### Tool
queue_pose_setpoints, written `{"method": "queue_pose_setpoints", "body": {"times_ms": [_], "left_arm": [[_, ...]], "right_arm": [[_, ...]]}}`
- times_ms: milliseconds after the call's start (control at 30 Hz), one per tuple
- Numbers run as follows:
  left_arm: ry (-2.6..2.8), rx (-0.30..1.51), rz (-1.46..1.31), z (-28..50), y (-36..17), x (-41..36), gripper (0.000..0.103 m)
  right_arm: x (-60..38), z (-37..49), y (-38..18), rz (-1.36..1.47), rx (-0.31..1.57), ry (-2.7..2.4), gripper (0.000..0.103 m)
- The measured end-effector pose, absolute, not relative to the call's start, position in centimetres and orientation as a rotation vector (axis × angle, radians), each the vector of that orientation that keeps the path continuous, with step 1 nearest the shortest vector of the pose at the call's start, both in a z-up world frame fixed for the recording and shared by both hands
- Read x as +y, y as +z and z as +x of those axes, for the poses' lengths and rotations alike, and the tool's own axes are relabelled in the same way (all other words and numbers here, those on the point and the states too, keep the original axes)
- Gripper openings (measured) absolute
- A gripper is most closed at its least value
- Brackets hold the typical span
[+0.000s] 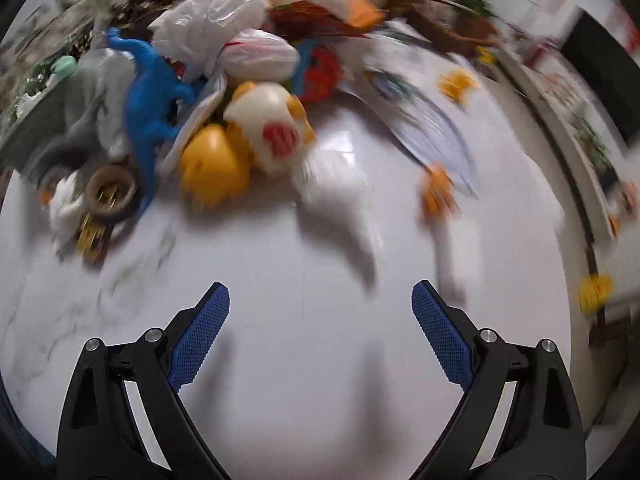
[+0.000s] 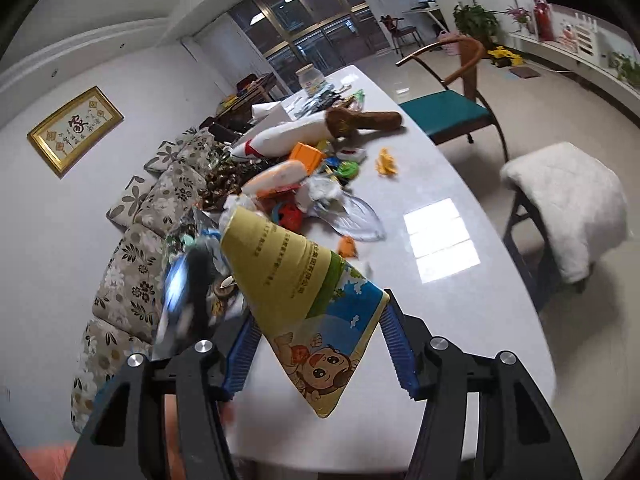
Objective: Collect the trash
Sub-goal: 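Grasp the yellow snack wrapper with the right tool while the left tool grasps a white tissue, then drop the wrapper and tissue into the cardboard box by opening both tools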
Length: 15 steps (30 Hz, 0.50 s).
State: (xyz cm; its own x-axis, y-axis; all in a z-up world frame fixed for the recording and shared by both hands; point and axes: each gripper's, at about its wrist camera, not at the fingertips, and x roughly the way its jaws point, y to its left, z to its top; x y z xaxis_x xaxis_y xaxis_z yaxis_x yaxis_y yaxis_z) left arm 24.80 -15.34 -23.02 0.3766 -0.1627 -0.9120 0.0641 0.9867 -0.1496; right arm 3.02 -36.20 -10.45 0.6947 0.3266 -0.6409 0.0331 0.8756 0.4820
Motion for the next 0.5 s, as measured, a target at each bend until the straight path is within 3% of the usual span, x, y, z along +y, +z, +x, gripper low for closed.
{"method": "queue_pose_setpoints", "body": {"times_ms": [100, 167, 200, 267, 500], "left_arm": [[-0.045, 1.233, -0.144, 28.6, -24.5, -16.3, 0.09], [-0.01, 1.271, -0.114, 29.8, -25.3, -17.3, 0.083], [0.009, 1.256, -0.075, 30.0, -25.1, -17.9, 0.065], [-0.012, 1.245, -0.047, 29.9, -24.7, -18.7, 0.041], [-0.106, 1.207, 0.024, 25.1, -22.7, -18.1, 0.036]], "right_arm": [[-36.9, 0.9, -11.6, 0.515, 0.818, 0.168, 0.057], [-37.2, 0.2, -12.2, 0.531, 0.834, 0.162, 0.058], [-37.3, -0.1, -12.6, 0.539, 0.842, 0.16, 0.058], [-37.2, -0.4, -13.0, 0.551, 0.847, 0.166, 0.058], [-35.2, -0.3, -12.6, 0.488, 0.847, 0.191, 0.058]]}}
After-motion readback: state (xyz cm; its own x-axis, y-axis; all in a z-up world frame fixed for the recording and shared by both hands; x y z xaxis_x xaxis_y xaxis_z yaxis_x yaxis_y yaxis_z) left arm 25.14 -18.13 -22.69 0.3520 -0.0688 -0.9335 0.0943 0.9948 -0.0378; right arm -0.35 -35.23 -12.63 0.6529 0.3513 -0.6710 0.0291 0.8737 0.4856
